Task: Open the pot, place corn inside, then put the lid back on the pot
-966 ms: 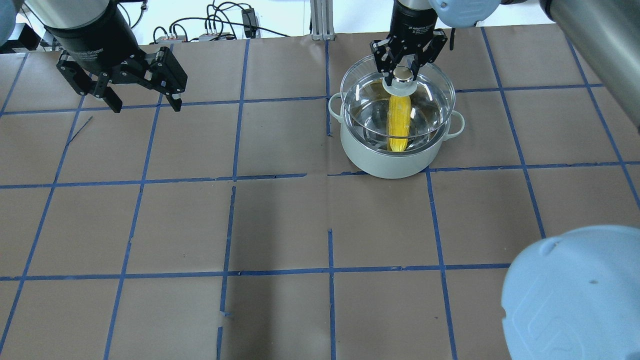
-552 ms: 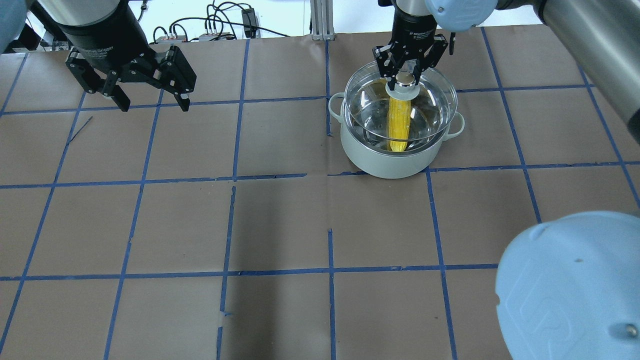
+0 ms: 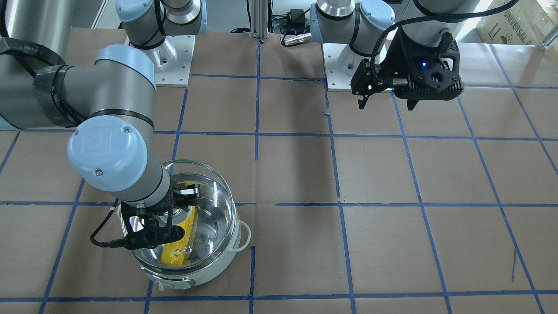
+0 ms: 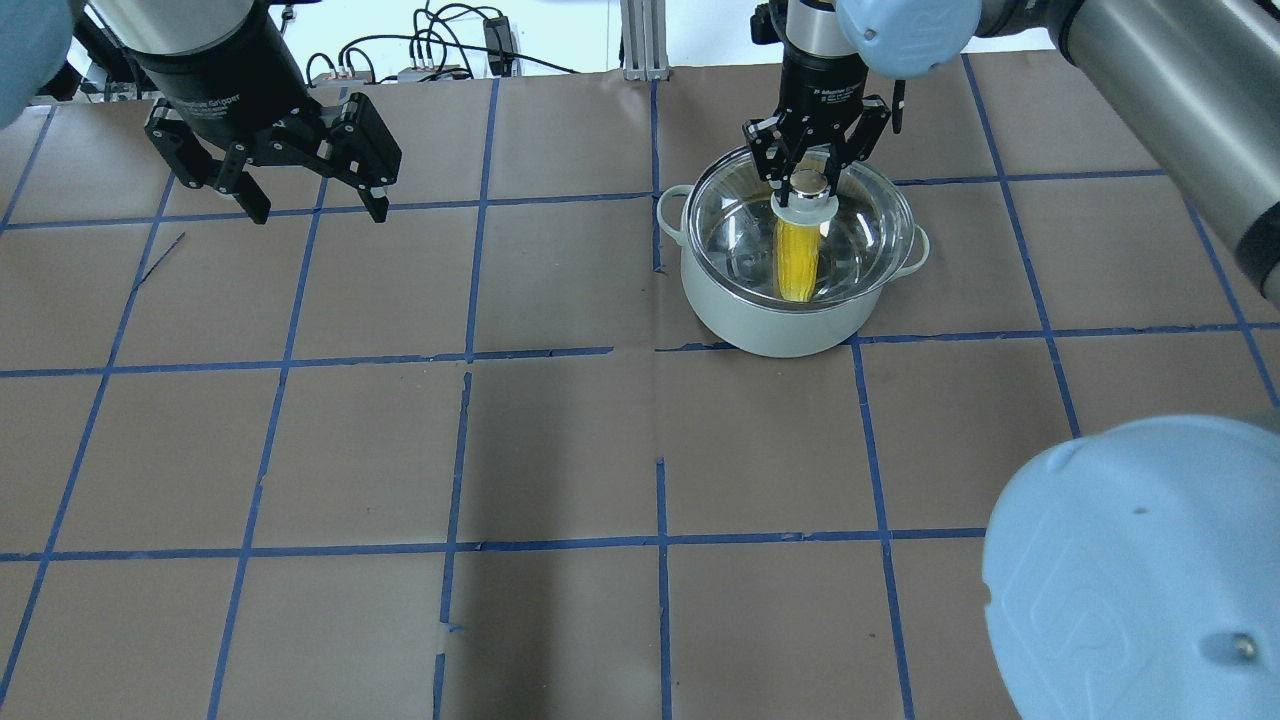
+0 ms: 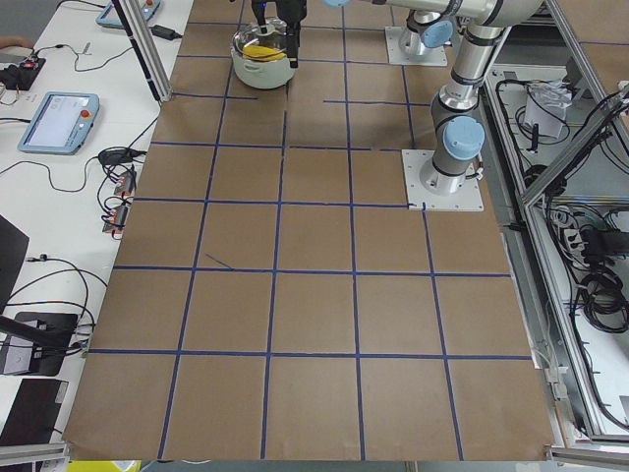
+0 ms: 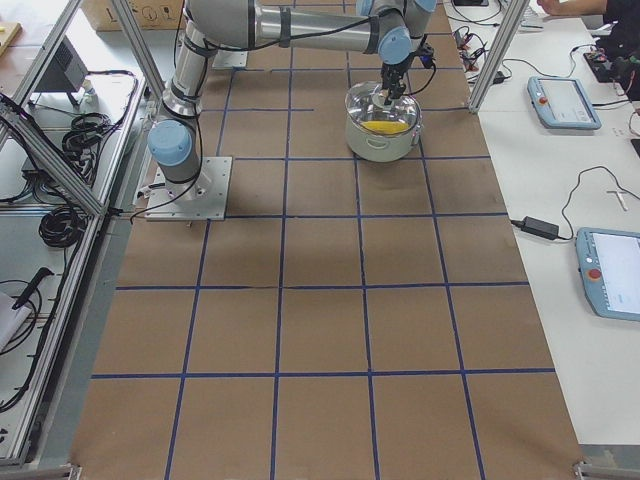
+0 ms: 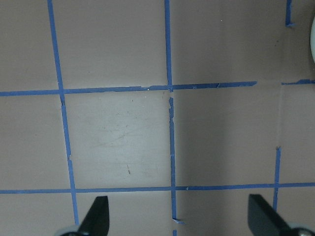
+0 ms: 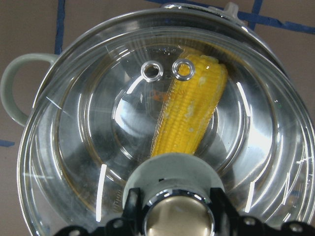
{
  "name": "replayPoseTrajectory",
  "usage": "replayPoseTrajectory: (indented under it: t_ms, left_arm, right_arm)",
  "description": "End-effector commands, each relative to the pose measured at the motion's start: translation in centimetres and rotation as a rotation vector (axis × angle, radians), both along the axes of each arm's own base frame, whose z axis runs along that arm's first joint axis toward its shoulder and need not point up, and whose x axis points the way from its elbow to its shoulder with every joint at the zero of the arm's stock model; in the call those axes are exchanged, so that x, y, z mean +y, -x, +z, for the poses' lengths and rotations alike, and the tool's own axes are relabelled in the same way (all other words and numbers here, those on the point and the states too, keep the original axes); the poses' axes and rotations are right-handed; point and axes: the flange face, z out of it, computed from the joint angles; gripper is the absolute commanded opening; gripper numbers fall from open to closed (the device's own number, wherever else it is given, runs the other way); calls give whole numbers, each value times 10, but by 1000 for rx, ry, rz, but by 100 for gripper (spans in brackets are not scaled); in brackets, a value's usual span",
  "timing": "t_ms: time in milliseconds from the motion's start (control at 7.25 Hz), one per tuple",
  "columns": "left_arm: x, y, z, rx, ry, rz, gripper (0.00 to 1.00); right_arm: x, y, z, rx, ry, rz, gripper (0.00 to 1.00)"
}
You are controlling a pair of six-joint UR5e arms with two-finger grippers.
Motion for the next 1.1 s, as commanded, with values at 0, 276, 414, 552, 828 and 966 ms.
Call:
replayPoseTrajectory:
  t_ms: [0, 276, 414, 552, 828, 966]
  left_arm:
    - [-9, -2, -5, 2, 25, -4, 100]
    - [-16, -2, -4, -2, 31, -8, 100]
    - [-16, -2, -4, -2, 31, -7, 100]
    - [-18, -3, -6, 4, 28, 8, 100]
    - [-18, -3, -5, 7, 28, 10, 100]
    - [-18, -3, -5, 7, 28, 12, 100]
  right_arm:
    - [-1, 0, -1, -1, 5, 3, 16]
    - [-3, 5, 10, 31, 30, 7, 16]
    - [-1, 4, 4, 31, 20, 8, 16]
    - [-3, 3, -1, 32, 15, 7, 16]
    - [-6, 4, 4, 32, 29, 5, 16]
    - [-8, 4, 6, 31, 35, 4, 16]
